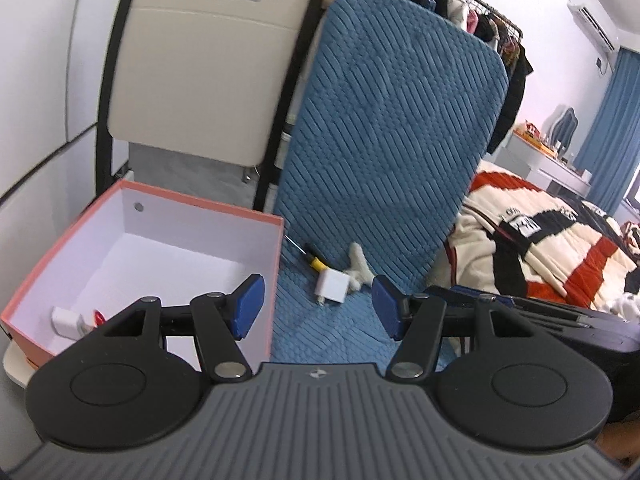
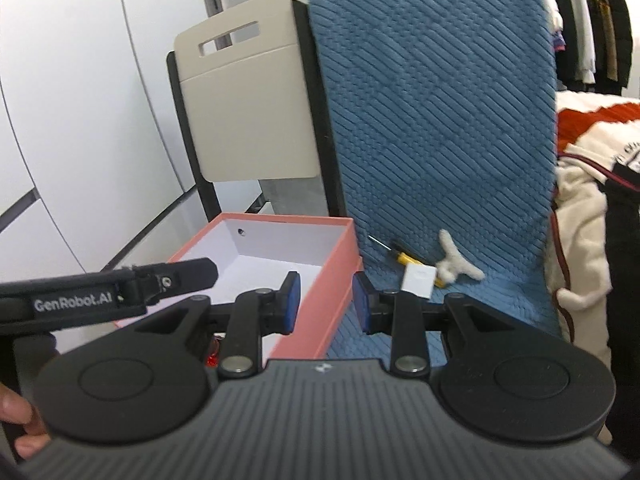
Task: Organize rigid objects
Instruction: 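Withdraw the left tool from the box back toward the seat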
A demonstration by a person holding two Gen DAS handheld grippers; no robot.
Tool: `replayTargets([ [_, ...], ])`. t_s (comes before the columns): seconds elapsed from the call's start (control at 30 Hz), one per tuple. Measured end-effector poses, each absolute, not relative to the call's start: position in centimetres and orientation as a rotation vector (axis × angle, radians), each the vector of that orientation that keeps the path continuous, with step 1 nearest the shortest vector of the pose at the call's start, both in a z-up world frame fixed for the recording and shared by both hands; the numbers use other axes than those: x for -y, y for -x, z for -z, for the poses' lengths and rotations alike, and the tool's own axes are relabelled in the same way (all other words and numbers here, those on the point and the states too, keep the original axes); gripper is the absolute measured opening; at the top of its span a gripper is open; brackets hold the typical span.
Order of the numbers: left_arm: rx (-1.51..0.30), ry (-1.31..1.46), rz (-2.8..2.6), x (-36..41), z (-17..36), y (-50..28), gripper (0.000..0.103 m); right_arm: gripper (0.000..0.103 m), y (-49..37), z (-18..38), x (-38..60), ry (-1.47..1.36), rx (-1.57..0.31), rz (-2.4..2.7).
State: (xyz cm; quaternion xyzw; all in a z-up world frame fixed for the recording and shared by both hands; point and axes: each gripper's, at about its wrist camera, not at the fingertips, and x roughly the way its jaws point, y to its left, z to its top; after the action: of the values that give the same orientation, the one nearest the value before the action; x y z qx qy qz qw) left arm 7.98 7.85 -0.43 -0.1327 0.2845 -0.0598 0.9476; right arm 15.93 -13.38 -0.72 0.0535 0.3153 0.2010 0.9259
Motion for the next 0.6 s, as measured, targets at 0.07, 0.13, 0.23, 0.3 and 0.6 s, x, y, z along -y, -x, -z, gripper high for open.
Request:
replayTargets([
  [0.07,-0.594,0.264,0.127,-6.8,1.2,-8.0,0.065,0.032,-15.5,0.9,14.3,-0.109,-0.643,-0.400],
  [0.13,-0.606,0.261,0.129,-5.9,1.8,-8.1,0.065,0.032,-14.9,1.1,15.3,-0.106,-0.643,-0.394],
  [0.23,-0.620,0.256,0.127,-4.8,2.6,-8.0,0.065,0.032,-14.3,1.9,16.7,-0.098,-0.649,-0.384],
  [0.3,-0.622,0.252,0.131,-4.0,3.1,-7.8,0.065,0.032,-13.9,2.5,17.5,-0.095,-0.660,-0.378],
  [0.6,-0.641,0.234,0.125,-0.7,5.6,-6.8,0.065,0.032,-12.5,5.7,20.9,-0.082,-0.700,-0.354],
])
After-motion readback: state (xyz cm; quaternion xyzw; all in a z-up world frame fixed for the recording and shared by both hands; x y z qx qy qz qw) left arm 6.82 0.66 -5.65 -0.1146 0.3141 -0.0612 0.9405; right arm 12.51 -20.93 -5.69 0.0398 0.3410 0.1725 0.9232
